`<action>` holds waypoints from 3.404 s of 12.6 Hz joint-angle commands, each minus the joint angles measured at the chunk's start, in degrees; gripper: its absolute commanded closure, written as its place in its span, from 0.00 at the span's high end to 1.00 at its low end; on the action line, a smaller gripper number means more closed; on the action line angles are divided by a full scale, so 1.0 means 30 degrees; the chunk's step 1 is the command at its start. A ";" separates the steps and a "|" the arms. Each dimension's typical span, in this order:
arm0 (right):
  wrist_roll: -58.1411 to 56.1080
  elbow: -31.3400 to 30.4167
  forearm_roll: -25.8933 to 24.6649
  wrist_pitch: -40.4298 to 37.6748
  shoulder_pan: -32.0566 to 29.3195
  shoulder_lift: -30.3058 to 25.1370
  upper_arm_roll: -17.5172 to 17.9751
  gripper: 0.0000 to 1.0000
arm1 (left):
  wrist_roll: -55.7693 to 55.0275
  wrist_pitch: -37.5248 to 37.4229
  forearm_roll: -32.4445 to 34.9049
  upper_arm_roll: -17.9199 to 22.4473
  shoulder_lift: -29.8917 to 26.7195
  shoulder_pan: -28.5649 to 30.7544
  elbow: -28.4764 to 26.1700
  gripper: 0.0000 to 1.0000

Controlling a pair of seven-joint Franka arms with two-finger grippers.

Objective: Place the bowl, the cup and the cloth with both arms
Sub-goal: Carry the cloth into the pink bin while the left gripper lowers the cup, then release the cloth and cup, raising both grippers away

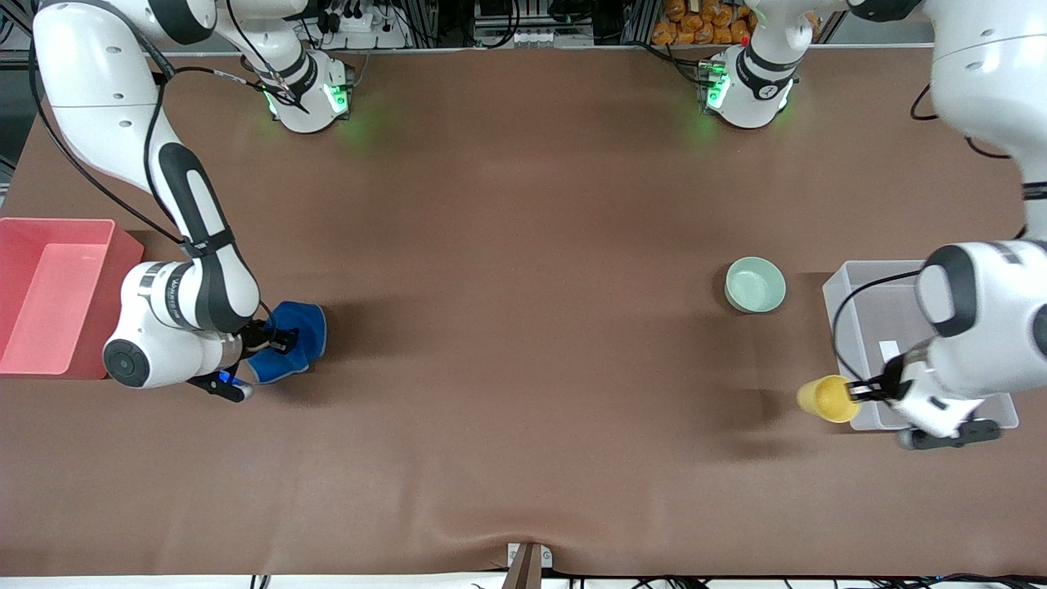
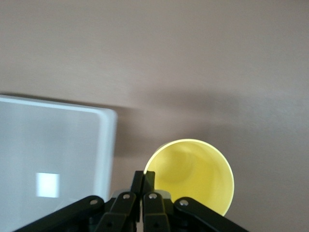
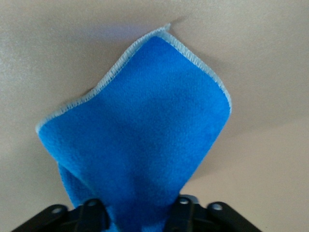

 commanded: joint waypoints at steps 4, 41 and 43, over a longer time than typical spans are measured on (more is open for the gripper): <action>0.0266 0.0191 0.0394 -0.0026 -0.0182 -0.0374 0.0058 0.00 | 0.3805 -0.1687 -0.0127 -0.0095 -0.0106 0.2907 0.1879 0.00; -1.9565 0.2301 -0.7370 0.2635 -1.3130 -0.0407 -0.0294 0.00 | 0.6362 0.1426 0.0340 -0.0095 0.0982 0.3763 -0.0082 0.48; -1.9889 0.2301 -0.7253 0.3135 -1.3364 -0.0054 -0.0294 0.00 | 0.6333 0.0689 0.0341 -0.0124 0.0338 0.3704 -0.0080 0.56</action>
